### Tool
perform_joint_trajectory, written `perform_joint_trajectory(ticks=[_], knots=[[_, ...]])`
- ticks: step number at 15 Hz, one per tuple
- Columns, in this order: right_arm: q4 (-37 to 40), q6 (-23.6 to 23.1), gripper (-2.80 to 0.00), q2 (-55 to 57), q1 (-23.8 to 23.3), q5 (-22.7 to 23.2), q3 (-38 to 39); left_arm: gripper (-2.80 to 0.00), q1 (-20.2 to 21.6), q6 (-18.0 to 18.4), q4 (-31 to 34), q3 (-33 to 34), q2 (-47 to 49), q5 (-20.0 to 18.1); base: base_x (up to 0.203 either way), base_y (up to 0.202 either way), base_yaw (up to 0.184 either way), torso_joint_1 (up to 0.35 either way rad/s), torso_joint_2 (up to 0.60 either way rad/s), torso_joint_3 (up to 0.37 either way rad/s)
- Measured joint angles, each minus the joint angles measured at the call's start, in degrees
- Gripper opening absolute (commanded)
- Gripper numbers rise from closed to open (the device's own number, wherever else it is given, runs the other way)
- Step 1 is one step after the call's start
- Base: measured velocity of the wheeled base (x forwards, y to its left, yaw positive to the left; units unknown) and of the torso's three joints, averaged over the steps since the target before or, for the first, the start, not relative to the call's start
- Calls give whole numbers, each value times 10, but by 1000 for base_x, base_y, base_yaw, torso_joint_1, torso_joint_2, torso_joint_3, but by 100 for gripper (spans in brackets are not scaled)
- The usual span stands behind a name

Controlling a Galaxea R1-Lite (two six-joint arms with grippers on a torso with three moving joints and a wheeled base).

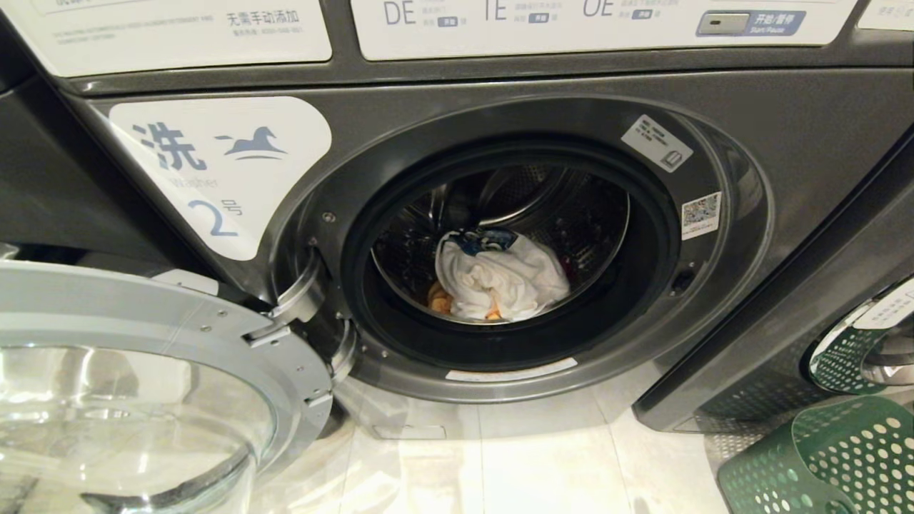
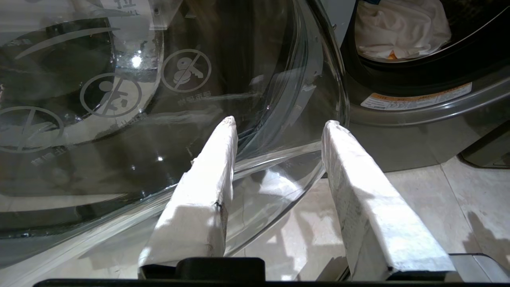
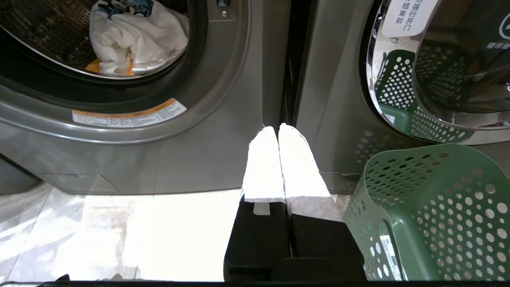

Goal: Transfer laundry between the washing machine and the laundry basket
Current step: Pick a cloth and place it into the basket

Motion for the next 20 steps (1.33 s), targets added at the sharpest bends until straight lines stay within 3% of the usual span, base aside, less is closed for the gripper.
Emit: perform_joint_trajectory(ticks=[17, 20], knots=[[0, -6, -280, 0, 0, -1, 0, -280, 0, 0, 1, 0, 0, 1, 0, 0, 0, 0, 0, 0], [0, -6, -280, 0, 0, -1, 0, -280, 1, 0, 8, 1, 0, 5, -140, 0, 3, 6, 5, -4]])
